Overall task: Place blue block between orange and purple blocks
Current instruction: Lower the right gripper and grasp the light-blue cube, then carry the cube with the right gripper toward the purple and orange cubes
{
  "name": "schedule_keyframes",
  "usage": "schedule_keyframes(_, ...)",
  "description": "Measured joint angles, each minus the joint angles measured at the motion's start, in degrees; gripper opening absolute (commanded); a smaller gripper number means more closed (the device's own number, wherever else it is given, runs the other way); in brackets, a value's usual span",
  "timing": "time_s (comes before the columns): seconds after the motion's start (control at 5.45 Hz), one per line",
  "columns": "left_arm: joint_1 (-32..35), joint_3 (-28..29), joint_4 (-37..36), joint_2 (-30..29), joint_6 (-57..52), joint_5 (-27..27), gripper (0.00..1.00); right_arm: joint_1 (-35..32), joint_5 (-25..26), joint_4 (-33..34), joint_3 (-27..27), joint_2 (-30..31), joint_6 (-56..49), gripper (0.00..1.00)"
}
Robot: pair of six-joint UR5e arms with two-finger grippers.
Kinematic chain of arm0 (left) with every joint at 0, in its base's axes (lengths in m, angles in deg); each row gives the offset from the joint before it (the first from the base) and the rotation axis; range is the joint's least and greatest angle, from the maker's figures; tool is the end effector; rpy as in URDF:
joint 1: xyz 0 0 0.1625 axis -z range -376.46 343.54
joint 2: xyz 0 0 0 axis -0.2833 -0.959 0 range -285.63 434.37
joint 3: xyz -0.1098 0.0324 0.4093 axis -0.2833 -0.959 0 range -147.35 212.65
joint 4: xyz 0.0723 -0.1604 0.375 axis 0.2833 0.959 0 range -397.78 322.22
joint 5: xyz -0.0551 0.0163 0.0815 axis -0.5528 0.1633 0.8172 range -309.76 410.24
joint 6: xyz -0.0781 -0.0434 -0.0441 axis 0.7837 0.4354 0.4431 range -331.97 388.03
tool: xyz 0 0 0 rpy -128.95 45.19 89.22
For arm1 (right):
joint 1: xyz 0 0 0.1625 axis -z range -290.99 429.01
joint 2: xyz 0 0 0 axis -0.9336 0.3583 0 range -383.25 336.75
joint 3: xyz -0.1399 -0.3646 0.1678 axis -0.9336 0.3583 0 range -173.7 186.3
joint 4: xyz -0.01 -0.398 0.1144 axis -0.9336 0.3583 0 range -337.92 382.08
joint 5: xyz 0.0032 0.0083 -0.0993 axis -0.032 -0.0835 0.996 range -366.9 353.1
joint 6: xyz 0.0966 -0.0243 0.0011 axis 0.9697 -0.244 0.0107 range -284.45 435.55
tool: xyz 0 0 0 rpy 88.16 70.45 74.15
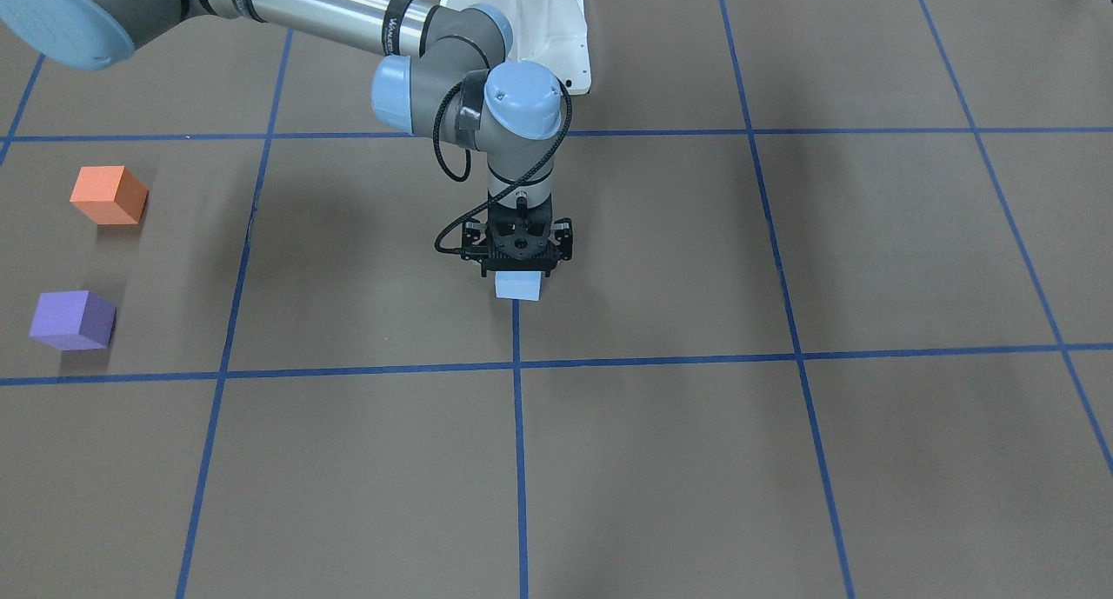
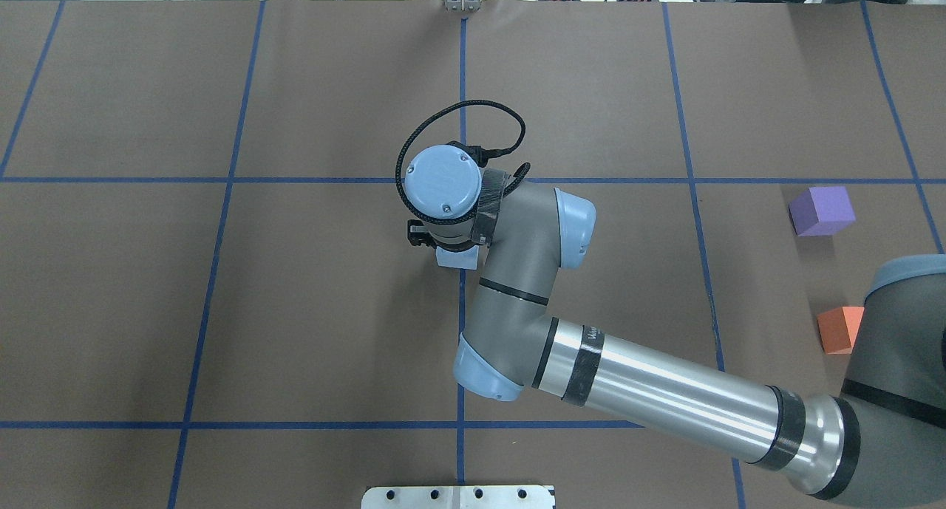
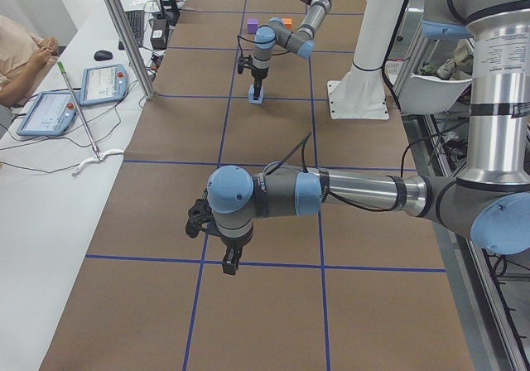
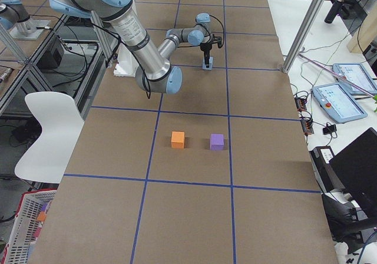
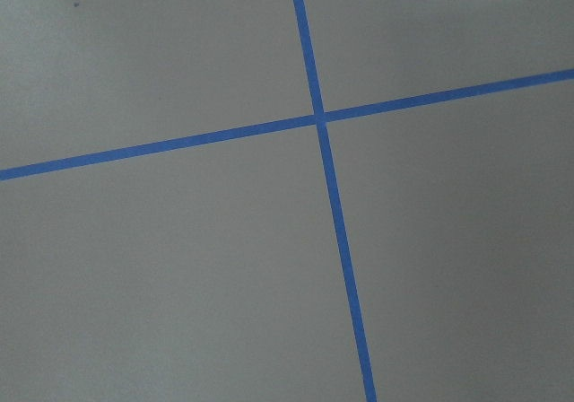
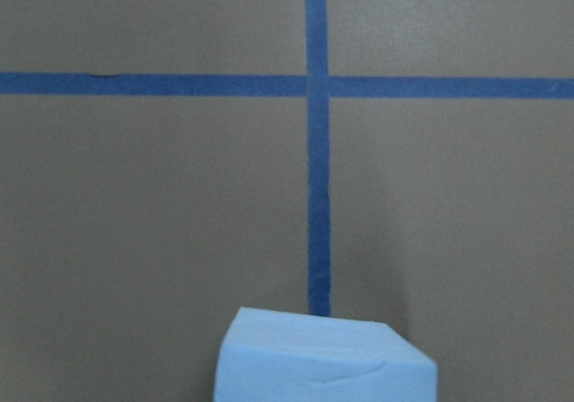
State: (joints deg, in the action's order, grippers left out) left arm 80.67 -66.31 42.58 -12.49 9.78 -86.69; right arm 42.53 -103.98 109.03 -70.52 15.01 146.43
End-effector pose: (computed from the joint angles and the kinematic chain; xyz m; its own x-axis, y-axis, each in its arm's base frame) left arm -0.1174 -0.4508 0.6216 0.6766 0.1838 -0.7131 -0.0927 0.9819 0.1651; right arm -0.6448 -0.4563 0.1890 0.7533 0.0119 0.6576 -0.1294 0.9830 0.1304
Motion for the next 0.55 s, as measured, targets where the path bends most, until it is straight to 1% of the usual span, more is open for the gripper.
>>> schedule_keyframes(0.18, 0.0, 0.0, 0.0, 0.0, 0.0, 0.0, 1.00, 0.0, 0.5, 0.0, -0.2, 0.0, 0.0, 0.00)
schedule_keyframes(0.37, 0.0, 0.1, 0.1, 0.0, 0.0, 0.0, 1.00, -0.9, 0.3, 0.2, -1.8, 0.4, -0.4, 0.00)
schedule_keyframes(0.55, 0.0, 0.3, 0.0, 0.0, 0.0, 0.1, 1.00, -3.6, -1.8, 0.9, -6.4, 3.3, -1.3, 0.00)
